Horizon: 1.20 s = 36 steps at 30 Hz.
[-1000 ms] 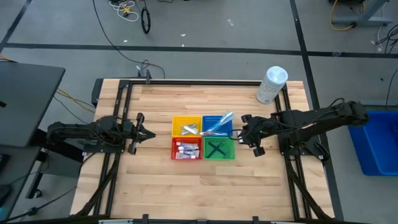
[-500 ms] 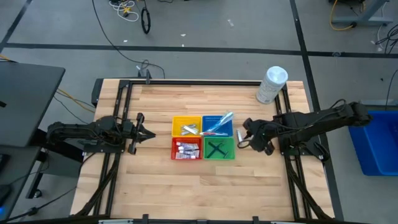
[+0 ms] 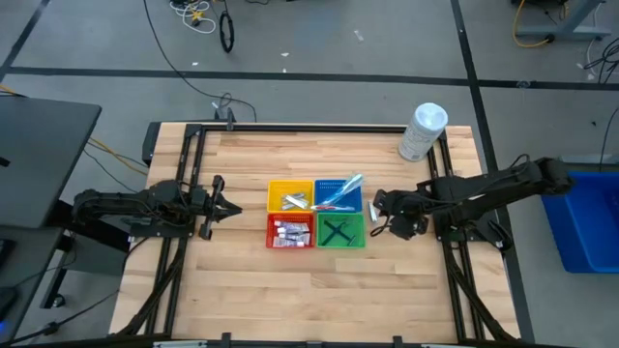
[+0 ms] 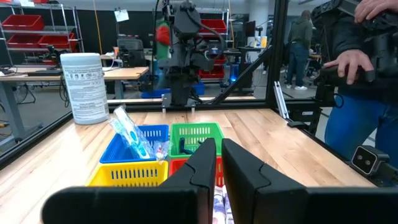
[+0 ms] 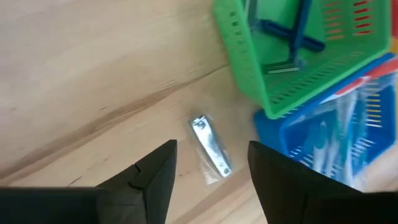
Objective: Pick & Place Travel size toiletries
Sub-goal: Put the nail cutter into the yellow bin
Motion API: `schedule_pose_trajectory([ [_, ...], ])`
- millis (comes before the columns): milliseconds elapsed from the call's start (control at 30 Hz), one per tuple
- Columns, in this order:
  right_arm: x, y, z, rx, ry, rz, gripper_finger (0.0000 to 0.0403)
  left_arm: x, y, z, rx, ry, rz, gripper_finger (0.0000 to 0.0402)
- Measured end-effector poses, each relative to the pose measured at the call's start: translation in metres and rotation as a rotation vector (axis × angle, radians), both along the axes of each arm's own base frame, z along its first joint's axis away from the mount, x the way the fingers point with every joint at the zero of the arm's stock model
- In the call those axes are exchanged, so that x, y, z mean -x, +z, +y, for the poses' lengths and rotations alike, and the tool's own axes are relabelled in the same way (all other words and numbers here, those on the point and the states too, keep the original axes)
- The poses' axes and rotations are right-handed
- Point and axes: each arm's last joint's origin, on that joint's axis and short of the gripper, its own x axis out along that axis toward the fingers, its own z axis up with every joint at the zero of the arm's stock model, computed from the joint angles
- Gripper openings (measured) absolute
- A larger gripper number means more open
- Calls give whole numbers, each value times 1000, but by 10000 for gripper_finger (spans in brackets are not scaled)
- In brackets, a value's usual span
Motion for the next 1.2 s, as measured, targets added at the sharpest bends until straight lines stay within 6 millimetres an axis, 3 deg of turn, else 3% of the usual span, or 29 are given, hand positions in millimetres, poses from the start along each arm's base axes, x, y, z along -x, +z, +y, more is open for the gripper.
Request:
schedule_pose_trajectory([
  [267, -8, -12, 1, 26, 45, 75, 210, 0, 0, 0, 0, 0, 0, 32],
  [600, -20, -34, 2, 95, 216, 193, 183, 0, 0, 0, 0, 0, 0, 32],
  [867, -30, -45, 3, 111, 261, 192, 175, 0, 0, 0, 0, 0, 0, 32],
  [1200, -38, -59, -4, 160, 282, 253, 206, 0, 0, 0, 0, 0, 0, 32],
])
